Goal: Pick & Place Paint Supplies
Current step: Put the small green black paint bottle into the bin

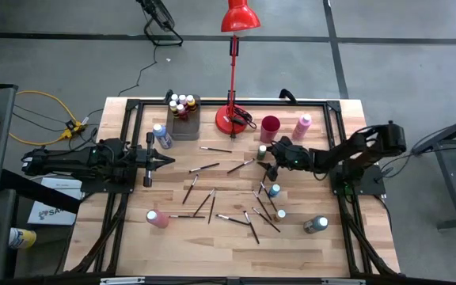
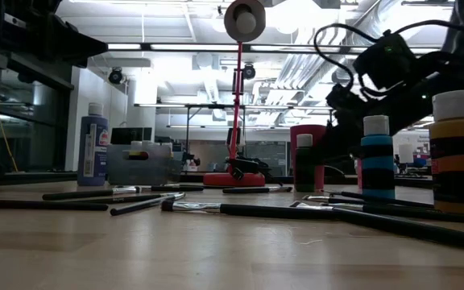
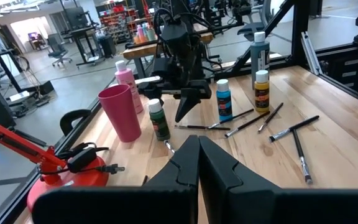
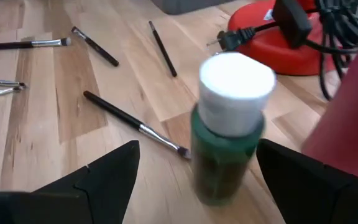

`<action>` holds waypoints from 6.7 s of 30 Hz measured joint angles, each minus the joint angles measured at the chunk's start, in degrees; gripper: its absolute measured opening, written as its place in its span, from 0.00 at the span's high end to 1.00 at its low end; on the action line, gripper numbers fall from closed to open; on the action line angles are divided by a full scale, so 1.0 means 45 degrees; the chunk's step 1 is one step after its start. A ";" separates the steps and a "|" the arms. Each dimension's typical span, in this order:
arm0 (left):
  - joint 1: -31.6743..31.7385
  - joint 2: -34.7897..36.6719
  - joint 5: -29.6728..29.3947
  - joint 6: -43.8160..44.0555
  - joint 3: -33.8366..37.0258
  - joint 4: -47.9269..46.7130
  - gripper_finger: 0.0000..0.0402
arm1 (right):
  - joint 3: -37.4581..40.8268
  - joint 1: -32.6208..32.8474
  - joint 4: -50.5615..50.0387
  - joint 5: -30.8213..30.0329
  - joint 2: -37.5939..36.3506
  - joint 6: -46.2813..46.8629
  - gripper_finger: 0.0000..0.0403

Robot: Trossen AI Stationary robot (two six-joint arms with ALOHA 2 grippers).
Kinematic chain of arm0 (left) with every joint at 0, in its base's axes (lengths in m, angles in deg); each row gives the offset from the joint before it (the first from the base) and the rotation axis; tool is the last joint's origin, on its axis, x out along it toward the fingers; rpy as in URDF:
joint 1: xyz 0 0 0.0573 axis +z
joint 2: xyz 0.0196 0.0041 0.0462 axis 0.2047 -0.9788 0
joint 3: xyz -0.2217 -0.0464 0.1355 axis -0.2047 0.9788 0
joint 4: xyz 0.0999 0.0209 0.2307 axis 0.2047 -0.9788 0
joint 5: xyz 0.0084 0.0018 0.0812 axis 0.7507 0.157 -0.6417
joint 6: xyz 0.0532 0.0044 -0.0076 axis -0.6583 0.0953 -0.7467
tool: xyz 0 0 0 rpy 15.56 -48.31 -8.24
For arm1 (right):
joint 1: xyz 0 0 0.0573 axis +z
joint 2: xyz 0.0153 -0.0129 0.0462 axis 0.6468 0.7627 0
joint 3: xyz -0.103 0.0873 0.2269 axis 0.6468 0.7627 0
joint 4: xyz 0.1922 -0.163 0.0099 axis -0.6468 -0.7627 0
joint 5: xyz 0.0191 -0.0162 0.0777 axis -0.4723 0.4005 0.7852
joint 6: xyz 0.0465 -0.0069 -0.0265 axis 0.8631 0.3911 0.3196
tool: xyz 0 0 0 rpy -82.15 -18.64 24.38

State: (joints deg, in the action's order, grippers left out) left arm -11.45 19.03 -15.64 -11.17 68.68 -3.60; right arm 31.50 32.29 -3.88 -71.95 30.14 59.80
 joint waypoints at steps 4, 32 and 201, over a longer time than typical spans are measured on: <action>0.0000 0.0001 0.0000 0.0000 0.0000 -0.0023 1.00 | -0.0287 0.0000 -0.0036 -0.0098 0.0468 0.0071 0.21; 0.0000 -0.0002 -0.0019 0.0000 0.0000 -0.0068 1.00 | -0.0306 0.0005 -0.0318 -0.0016 0.0545 0.0163 0.72; 0.7192 -1.7814 -0.9100 0.7455 -0.8131 0.2274 0.72 | -0.7023 -0.0257 -1.0436 0.0208 -0.3506 -0.1033 0.20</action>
State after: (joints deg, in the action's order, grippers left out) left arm 20.92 -61.13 -56.59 22.38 32.09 6.63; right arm -0.11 31.13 -50.84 -71.01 14.36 55.16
